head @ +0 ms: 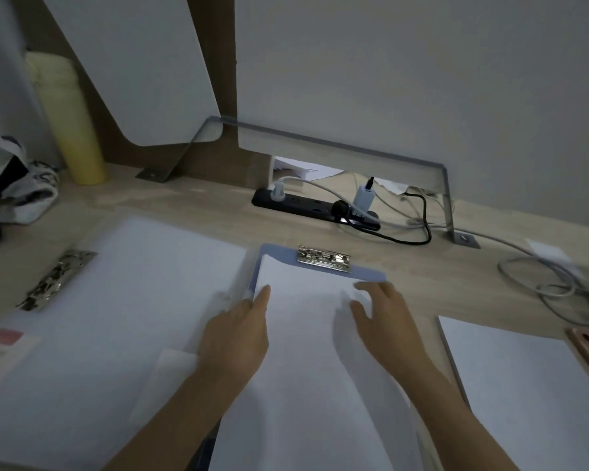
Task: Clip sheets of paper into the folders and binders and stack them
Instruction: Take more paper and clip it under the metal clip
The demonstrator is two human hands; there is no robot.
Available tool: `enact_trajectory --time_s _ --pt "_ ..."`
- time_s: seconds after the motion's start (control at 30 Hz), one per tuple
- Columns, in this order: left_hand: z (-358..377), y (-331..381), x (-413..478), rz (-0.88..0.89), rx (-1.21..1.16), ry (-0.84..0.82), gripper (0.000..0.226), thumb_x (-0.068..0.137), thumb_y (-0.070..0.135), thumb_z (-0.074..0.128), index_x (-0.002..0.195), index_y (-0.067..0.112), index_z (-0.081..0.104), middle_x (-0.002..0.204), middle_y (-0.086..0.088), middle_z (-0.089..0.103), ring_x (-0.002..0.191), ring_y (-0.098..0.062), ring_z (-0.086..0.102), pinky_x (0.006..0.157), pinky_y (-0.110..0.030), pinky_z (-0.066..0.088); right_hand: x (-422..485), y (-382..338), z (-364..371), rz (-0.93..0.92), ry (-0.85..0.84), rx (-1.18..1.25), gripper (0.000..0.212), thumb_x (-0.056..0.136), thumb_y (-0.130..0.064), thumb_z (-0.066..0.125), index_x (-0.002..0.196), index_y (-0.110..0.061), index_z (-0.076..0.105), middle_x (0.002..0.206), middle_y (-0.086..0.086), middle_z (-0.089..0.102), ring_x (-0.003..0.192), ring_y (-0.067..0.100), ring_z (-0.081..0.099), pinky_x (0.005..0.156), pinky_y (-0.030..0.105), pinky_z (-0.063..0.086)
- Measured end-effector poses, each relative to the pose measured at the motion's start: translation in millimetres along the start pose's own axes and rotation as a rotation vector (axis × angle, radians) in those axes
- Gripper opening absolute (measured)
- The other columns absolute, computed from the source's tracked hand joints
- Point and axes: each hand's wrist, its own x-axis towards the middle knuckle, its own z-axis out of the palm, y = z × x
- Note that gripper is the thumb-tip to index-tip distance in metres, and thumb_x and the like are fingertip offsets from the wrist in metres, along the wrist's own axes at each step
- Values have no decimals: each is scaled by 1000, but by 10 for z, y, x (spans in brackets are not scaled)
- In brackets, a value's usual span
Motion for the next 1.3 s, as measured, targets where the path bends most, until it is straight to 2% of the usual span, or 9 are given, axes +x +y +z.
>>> enact_trajectory --time_s 0.13,0.23,0.33,0.4,0.5,0.7,0.9,1.1,1.3 --pt "-11 36 36 15 95 -106 54 100 17 25 149 25 5 130 -1 52 108 -21 58 84 -30 44 493 -304 297 -195 -31 -39 37 94 -18 43 130 -9 47 135 8 46 125 25 40 98 33 36" --pt "-32 68 32 33 108 -33 53 96 14 32 147 17 15 119 -5 60 99 -24 61 70 -30 41 748 -401 462 -238 -47 -124 41 97 -17 36 136 -8 40 140 9 42 128 25 37 103 30 26" --pt "-2 11 31 121 176 194 49 74 7 41 117 8 65 64 -6 65 47 -17 58 43 -20 38 852 -398 586 -250 -56 -204 42 98 -19 30 138 -9 37 140 8 40 128 23 34 98 25 21" --pt "48 5 33 180 192 227 44 59 11 45 88 10 78 41 -4 51 26 -14 42 33 -14 30 857 -356 666 -266 -5 -221 41 98 -20 31 136 -10 40 137 6 42 125 23 35 95 24 20" --pt "84 11 21 186 197 236 50 61 9 34 86 10 78 39 -1 49 25 -13 41 32 -12 29 863 -291 756 -283 96 -168 39 97 -19 35 132 -11 48 131 5 49 120 24 40 95 26 25" --pt "74 39 25 152 207 187 55 33 6 72 87 11 78 38 2 51 22 -12 40 33 -10 23 842 -228 834 -295 191 -75 35 95 -15 42 125 -8 57 126 8 56 118 26 47 96 31 38" --pt "52 44 19 137 200 134 57 30 10 81 87 11 78 37 -1 49 22 -11 39 31 -12 21 871 -251 790 -270 212 -23 36 94 -22 46 129 -15 49 130 2 54 121 21 45 101 29 32" --pt "63 46 28 132 176 132 46 52 12 51 89 12 78 38 -2 51 23 -11 41 30 -11 27 1079 -285 603 -111 300 197 20 91 -21 52 103 -6 56 101 8 63 97 24 55 79 29 37" --pt "108 37 21 137 189 221 54 63 9 31 89 13 78 38 -3 49 23 -13 41 30 -11 28 1060 46 344 234 342 451 19 92 -14 46 106 -5 54 92 6 59 85 23 54 71 29 37"
